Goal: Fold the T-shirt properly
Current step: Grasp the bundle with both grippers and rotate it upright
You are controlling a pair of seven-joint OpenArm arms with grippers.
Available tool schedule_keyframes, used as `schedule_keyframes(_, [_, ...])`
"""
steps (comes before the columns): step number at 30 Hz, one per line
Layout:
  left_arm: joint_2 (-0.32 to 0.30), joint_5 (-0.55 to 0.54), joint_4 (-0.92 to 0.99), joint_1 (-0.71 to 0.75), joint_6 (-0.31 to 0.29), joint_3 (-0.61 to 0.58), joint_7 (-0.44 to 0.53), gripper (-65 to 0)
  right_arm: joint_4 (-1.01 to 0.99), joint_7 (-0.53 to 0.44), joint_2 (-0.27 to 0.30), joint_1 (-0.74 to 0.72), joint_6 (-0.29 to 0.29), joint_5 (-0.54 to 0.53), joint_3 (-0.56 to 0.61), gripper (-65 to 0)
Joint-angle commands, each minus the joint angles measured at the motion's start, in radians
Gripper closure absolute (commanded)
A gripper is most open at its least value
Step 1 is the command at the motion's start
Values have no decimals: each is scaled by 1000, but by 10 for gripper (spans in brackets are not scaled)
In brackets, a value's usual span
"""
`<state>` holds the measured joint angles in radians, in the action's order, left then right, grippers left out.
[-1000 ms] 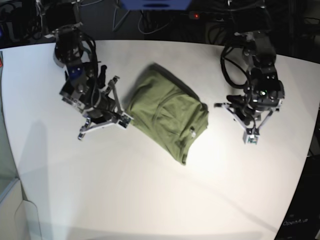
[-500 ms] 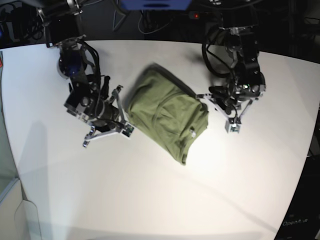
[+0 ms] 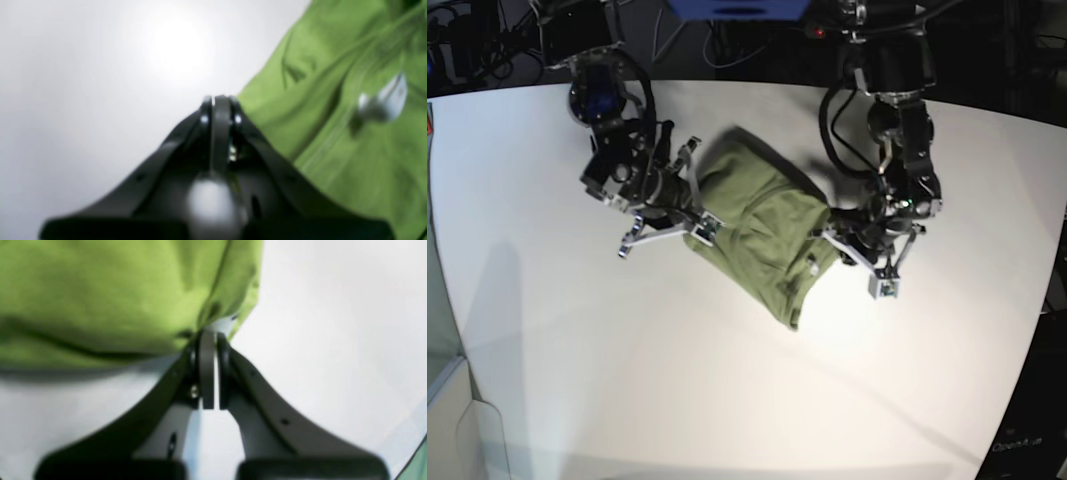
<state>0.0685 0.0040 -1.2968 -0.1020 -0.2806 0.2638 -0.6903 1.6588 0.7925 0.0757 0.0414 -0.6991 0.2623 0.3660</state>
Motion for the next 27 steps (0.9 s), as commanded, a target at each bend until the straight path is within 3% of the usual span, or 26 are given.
schedule_keyframes(1, [4,11,21,-23,1,-4,-18,-8,19,-12,-6,5,1,-5,0,0])
schedule_keyframes(10, [52,11,251,-150,1,-4,152,-8,65,-14,-43,116,1,-4,1,0])
schedule_keyframes(16, [63,11,313,-218,1,-2,202,-8,191,-8,-46,194,1,-4,1,0])
schedule_keyframes(21, [57,11,237,-247,1,1,171,-8,229,-6,-35,228,1,-2,-3,0])
schedule_keyframes(27, [29,11,-83,-209,-7,16,-78,-8,248,-6,5,243,1,24,-8,0])
